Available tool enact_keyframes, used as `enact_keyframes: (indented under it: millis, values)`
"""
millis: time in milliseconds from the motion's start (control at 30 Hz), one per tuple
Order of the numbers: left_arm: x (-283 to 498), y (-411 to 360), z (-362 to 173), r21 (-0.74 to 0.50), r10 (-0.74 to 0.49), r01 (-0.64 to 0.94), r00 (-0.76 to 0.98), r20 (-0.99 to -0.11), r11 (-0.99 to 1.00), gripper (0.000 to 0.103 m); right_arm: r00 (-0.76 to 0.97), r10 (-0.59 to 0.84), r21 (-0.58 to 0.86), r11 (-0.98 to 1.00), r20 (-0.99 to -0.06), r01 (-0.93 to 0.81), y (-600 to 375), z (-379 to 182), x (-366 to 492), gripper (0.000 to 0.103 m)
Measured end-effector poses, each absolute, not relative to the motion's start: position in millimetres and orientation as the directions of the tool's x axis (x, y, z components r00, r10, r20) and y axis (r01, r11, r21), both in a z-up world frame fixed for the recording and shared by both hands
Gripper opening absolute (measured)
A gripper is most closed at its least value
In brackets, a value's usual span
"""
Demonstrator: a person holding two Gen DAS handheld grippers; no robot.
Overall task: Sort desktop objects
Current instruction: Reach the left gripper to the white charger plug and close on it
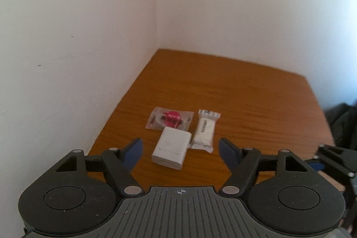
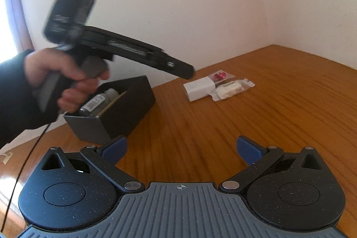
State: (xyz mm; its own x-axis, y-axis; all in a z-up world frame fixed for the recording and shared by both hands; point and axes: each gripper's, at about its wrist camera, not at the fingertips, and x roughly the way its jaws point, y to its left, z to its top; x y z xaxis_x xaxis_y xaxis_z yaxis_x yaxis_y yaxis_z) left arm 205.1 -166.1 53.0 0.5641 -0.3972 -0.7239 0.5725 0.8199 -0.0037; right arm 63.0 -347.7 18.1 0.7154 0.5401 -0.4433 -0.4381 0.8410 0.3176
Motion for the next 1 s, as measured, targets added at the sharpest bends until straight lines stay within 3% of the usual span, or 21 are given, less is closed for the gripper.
enact_keyframes:
  millis: [300, 400, 633, 767, 833, 1000]
  values:
    - [234.6, -177.9, 32.6, 0.035, -0.328, 0.562, 0.531, -0.781, 0.826, 0.068, 0.709, 0.555, 0.331, 0.831, -0.435, -0.447, -347.0, 19.0, 62.2, 0.103]
    - [239.4, -180.5, 29.8, 0.022, -0.329, 0.565, 0.511, -0.794, 0.825, 0.059, 0.710, 0.554, 0.331, 0.831, -0.434, -0.446, -347.2, 19.1, 61.9, 0.103]
    - [246.5, -183.9, 22.3, 0.025, -0.317, 0.561, 0.504, -0.803, 0.827, 0.059, 0.712, 0.550, 0.330, 0.834, -0.437, -0.442, -347.5, 19.0, 61.9, 0.103]
    - [248.9, -183.1, 20.4, 0.006, -0.328, 0.562, 0.492, -0.806, 0.827, 0.052, 0.709, 0.551, 0.328, 0.834, -0.441, -0.444, -349.0, 19.5, 63.1, 0.103]
    - [249.4, -182.0, 20.4, -0.009, -0.340, 0.561, 0.490, -0.803, 0.828, 0.042, 0.709, 0.549, 0.327, 0.835, -0.442, -0.443, -349.7, 19.3, 64.0, 0.103]
    - [242.0, -175.9, 23.4, -0.002, -0.341, 0.547, 0.518, -0.785, 0.837, 0.040, 0.706, 0.548, 0.325, 0.836, -0.449, -0.442, -351.0, 22.1, 62.7, 0.103]
